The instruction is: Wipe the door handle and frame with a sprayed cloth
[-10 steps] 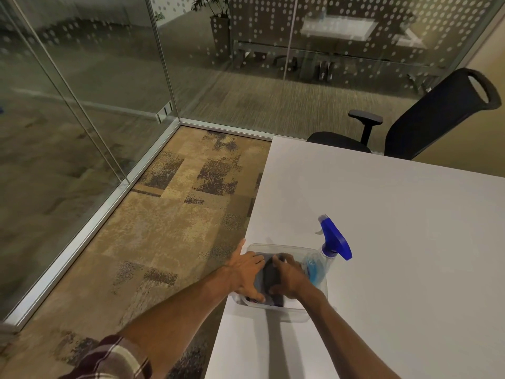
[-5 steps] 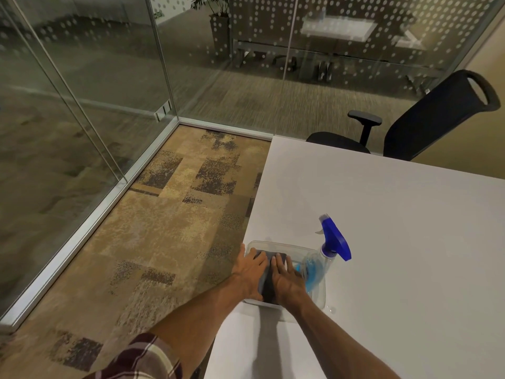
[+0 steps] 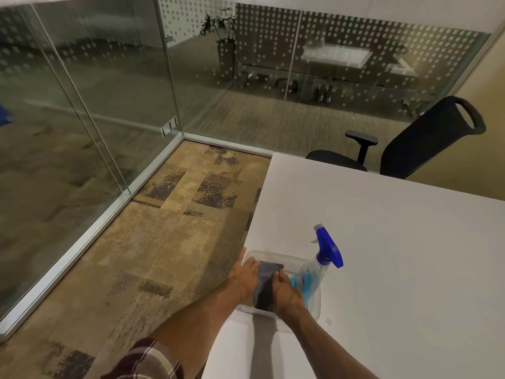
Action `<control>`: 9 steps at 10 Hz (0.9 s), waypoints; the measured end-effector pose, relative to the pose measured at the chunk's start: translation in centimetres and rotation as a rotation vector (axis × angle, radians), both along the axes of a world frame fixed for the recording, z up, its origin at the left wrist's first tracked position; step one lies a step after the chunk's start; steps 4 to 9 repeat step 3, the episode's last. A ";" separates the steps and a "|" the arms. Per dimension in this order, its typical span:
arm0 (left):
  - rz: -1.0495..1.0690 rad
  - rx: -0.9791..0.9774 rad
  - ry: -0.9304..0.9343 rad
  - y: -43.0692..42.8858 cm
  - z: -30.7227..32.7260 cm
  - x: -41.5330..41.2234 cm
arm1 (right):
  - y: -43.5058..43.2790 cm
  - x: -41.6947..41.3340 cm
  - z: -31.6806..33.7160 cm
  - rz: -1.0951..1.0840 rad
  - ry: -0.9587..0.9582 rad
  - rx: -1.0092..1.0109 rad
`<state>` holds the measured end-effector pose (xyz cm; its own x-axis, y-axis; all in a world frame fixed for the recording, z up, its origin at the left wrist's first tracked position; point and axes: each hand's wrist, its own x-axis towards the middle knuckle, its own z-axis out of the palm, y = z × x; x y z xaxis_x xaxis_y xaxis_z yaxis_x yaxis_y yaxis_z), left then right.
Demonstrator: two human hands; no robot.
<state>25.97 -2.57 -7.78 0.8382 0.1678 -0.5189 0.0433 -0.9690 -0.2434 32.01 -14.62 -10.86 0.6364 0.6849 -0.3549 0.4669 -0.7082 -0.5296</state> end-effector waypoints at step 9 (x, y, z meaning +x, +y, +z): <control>0.528 -0.307 -0.486 1.6 2.5 -6.2 | 0.4 -1.1 5.4 -0.040 0.050 0.061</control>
